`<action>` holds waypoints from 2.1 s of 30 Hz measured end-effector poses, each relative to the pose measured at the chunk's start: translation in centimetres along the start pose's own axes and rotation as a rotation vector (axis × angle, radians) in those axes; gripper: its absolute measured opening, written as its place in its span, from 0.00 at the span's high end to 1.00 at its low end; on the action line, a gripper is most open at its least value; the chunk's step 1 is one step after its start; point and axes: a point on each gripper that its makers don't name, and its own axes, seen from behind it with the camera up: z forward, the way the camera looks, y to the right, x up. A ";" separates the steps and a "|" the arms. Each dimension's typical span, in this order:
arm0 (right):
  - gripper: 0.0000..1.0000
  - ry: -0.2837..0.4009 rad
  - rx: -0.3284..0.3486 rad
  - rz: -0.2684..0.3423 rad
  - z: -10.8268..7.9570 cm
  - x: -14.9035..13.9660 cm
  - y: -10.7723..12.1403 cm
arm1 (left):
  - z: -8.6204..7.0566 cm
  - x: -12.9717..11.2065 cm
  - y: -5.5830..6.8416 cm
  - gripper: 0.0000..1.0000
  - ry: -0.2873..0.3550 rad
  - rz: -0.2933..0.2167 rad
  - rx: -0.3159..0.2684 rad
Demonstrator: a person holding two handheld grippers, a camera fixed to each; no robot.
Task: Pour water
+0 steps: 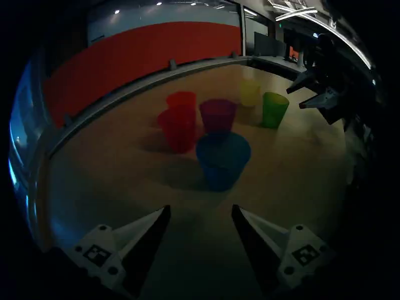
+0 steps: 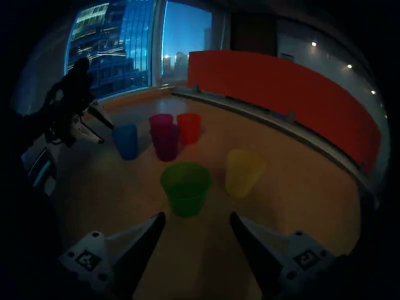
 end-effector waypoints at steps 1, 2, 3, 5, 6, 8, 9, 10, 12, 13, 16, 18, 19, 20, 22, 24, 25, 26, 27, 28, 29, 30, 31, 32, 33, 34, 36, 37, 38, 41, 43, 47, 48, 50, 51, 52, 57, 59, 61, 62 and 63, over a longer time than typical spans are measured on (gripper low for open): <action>0.00 0.016 -0.012 0.006 -0.1 0.4 0.2 | -0.2 0.3 -0.4 0.09 0.015 -0.009 0.017; 0.00 0.030 -0.023 0.011 -0.3 0.7 0.3 | -0.3 0.6 -0.7 0.09 0.029 -0.017 0.033; 0.00 0.044 -0.034 0.017 -0.4 1.1 0.5 | -0.4 0.9 -1.0 0.09 0.043 -0.025 0.048; 0.00 0.083 -0.068 0.025 -0.8 1.9 1.1 | -0.9 1.7 -1.7 0.09 0.087 -0.044 0.082; 0.00 0.101 -0.084 0.029 -0.9 2.3 1.4 | -1.1 2.1 -2.1 0.09 0.107 -0.053 0.098; 0.00 0.132 -0.113 0.036 -1.3 3.1 1.9 | -1.6 3.0 -2.6 0.09 0.152 -0.067 0.124; 0.00 0.147 -0.127 0.039 -1.5 3.4 2.2 | -1.8 3.4 -2.8 0.09 0.173 -0.074 0.136; 0.00 0.162 -0.144 0.044 -1.7 3.9 2.5 | -2.1 3.9 -3.2 0.10 0.195 -0.076 0.157; 0.00 0.189 -0.175 0.052 -2.0 4.7 3.0 | -2.6 4.6 -3.9 0.09 0.234 -0.079 0.194; 0.00 0.205 -0.192 0.054 -2.1 5.1 3.3 | -2.9 5.0 -4.4 0.09 0.255 -0.079 0.222; 0.00 0.249 -0.237 0.061 -2.5 6.2 3.9 | -3.7 6.2 -5.7 0.09 0.315 -0.079 0.295; 0.00 0.275 -0.267 0.066 -2.7 6.8 4.3 | -4.2 7.0 -6.3 0.09 0.355 -0.079 0.335; 0.00 0.289 -0.284 0.069 -2.8 7.1 4.6 | -4.4 7.3 -6.5 0.09 0.373 -0.087 0.346; 0.00 0.302 -0.300 0.072 -2.8 7.3 4.8 | -4.6 7.7 -6.7 0.10 0.389 -0.095 0.356; 0.00 0.331 -0.334 0.079 -3.1 7.8 5.4 | -5.1 8.2 -7.2 0.09 0.421 -0.118 0.376; 0.00 0.359 -0.368 0.086 -3.3 8.3 6.0 | -5.6 8.6 -7.7 0.09 0.452 -0.144 0.396; 0.00 0.377 -0.389 0.094 -3.5 8.6 6.4 | -5.9 8.8 -8.0 0.09 0.468 -0.160 0.410; 0.00 0.393 -0.407 0.102 -3.7 8.8 6.7 | -6.2 8.9 -8.3 0.09 0.483 -0.173 0.423; 0.00 0.410 -0.426 0.110 -3.9 9.1 7.1 | -6.5 9.1 -8.6 0.09 0.497 -0.187 0.436; 0.00 0.429 -0.445 0.123 -4.2 9.3 7.5 | -6.7 9.3 -8.8 0.10 0.512 -0.199 0.443; 0.00 0.447 -0.462 0.135 -4.4 9.6 7.9 | -6.8 9.4 -8.9 0.10 0.525 -0.210 0.449; 0.00 0.464 -0.479 0.147 -4.6 9.8 8.2 | -7.0 9.6 -9.0 0.10 0.539 -0.220 0.455; 0.00 0.486 -0.498 0.164 -5.0 10.1 8.6 | -7.1 9.8 -9.0 0.10 0.551 -0.226 0.458; 0.00 0.505 -0.514 0.179 -5.4 10.3 8.9 | -7.2 10.0 -8.9 0.10 0.563 -0.232 0.461; 0.00 0.524 -0.531 0.194 -5.7 10.6 9.3 | -7.3 10.2 -8.9 0.10 0.574 -0.237 0.464; 0.00 0.547 -0.547 0.203 -6.0 10.8 9.5 | -7.5 10.4 -8.8 0.10 0.587 -0.244 0.472; 0.00 0.588 -0.574 0.219 -6.7 11.3 9.9 | -7.9 10.7 -8.7 0.10 0.609 -0.256 0.486; 0.00 0.606 -0.587 0.220 -6.9 11.5 10.0 | -8.1 10.9 -8.6 0.10 0.621 -0.263 0.490; 0.00 0.622 -0.598 0.221 -7.2 11.6 10.1 | -8.2 11.1 -8.5 0.10 0.632 -0.270 0.493; 0.00 0.655 -0.632 0.228 -7.8 11.9 10.3 | -8.7 11.5 -8.4 0.10 0.663 -0.290 0.508; 0.00 0.669 -0.654 0.238 -8.2 11.9 10.5 | -9.1 11.8 -8.5 0.10 0.684 -0.302 0.523; 0.00 0.684 -0.693 0.266 -8.8 11.5 11.0 | -9.9 12.2 -8.6 0.10 0.724 -0.325 0.552; 0.00 0.686 -0.702 0.274 -8.9 11.4 11.1 | -10.0 12.2 -8.5 0.10 0.733 -0.331 0.557; 0.00 0.688 -0.717 0.285 -9.1 11.0 11.3 | -10.1 12.2 -8.5 0.10 0.743 -0.342 0.559; 0.00 0.688 -0.724 0.291 -9.2 10.8 11.4 | -10.2 12.2 -8.5 0.10 0.747 -0.347 0.560; 0.00 0.688 -0.729 0.293 -9.3 10.7 11.5 | -10.2 12.2 -8.5 0.10 0.751 -0.351 0.562; 0.01 0.682 -0.742 0.289 -9.6 10.6 11.6 | -10.2 12.4 -8.7 0.10 0.761 -0.364 0.564; 0.01 0.681 -0.745 0.277 -9.6 10.8 11.6 | -10.1 12.3 -8.7 0.10 0.759 -0.369 0.563; 0.01 0.680 -0.748 0.266 -9.7 11.0 11.6 | -10.0 12.2 -8.7 0.10 0.758 -0.373 0.565; 0.01 0.680 -0.750 0.262 -9.7 11.1 11.6 | -10.0 12.1 -8.8 0.10 0.757 -0.376 0.568; 0.00 0.680 -0.751 0.258 -9.6 11.2 11.6 | -9.9 12.0 -8.8 0.10 0.756 -0.378 0.571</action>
